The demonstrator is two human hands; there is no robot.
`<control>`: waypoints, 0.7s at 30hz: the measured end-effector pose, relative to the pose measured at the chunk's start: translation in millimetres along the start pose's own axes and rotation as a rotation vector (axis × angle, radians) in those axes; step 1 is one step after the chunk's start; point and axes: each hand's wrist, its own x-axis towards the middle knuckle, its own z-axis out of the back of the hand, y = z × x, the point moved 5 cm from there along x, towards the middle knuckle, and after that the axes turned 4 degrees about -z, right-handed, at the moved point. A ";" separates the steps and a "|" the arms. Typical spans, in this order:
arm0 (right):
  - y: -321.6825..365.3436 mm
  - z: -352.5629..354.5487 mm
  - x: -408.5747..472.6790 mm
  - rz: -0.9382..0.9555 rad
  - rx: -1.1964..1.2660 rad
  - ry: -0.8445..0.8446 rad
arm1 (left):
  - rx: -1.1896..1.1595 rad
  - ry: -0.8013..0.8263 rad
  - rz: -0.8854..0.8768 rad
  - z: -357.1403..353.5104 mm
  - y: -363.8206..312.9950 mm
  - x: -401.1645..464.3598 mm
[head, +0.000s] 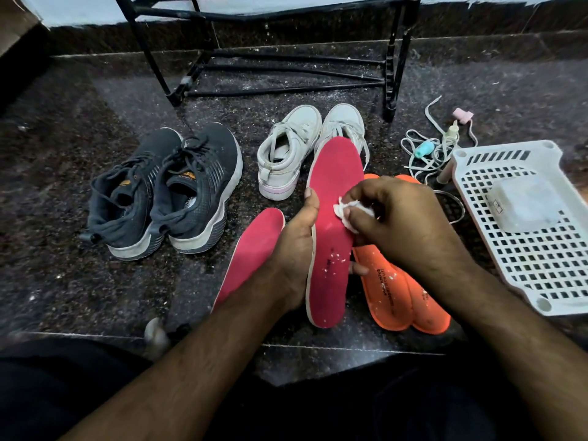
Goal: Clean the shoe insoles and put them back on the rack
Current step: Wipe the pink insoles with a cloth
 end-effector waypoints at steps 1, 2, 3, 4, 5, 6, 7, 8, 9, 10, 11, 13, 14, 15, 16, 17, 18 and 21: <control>1.9 0.3 -0.2 0.004 0.010 -0.047 | 0.004 0.007 0.000 -1.1 1.1 -0.2; 5.8 -2.6 -1.7 0.021 0.032 -0.061 | -0.004 0.013 0.005 -2.0 2.3 -0.3; 10.0 -8.2 -3.9 0.041 0.064 -0.031 | -0.025 0.013 0.012 -0.6 4.1 1.4; 14.4 -13.9 -6.6 0.057 0.111 0.037 | -0.064 0.015 0.023 0.8 5.1 2.5; 17.2 -18.9 -9.1 0.055 0.170 0.133 | -0.110 0.018 0.039 2.0 5.8 3.2; 18.2 -22.0 -10.6 0.046 0.216 0.229 | -0.138 0.020 0.055 3.6 5.8 3.7; 17.1 -22.5 -10.7 0.039 0.225 0.296 | -0.133 0.023 0.066 5.1 5.7 4.4; 13.8 -21.3 -9.7 0.036 0.193 0.313 | -0.099 0.022 0.067 5.8 5.4 4.2; 9.6 -18.0 -7.5 0.034 0.134 0.278 | -0.056 0.014 0.059 6.5 4.8 4.2; 5.5 -13.4 -4.5 0.032 0.067 0.204 | -0.024 0.010 0.043 5.4 4.0 3.7; 3.4 -8.8 -2.3 0.031 0.014 0.116 | -0.010 0.011 0.029 4.7 4.3 3.8; 4.7 -6.6 -2.0 0.022 0.002 0.001 | 0.000 0.015 0.022 2.9 5.3 3.3; 8.4 -8.9 -3.6 0.027 0.018 -0.019 | -0.011 0.016 0.026 2.6 5.4 3.2; 12.6 -12.7 -5.6 0.036 0.049 -0.004 | -0.034 0.019 0.029 3.2 5.6 3.8; 17.1 -15.8 -7.5 0.040 0.107 0.051 | -0.067 0.031 0.036 3.4 5.3 3.9; 20.6 -17.8 -9.6 0.022 0.184 0.139 | -0.097 0.039 0.048 3.7 5.4 3.8; 21.1 -20.1 -11.3 -0.009 0.250 0.245 | -0.107 0.037 0.062 4.1 5.4 3.3; 11.2 -17.0 -9.4 -0.038 0.153 0.311 | -0.025 0.005 0.060 6.3 4.5 3.8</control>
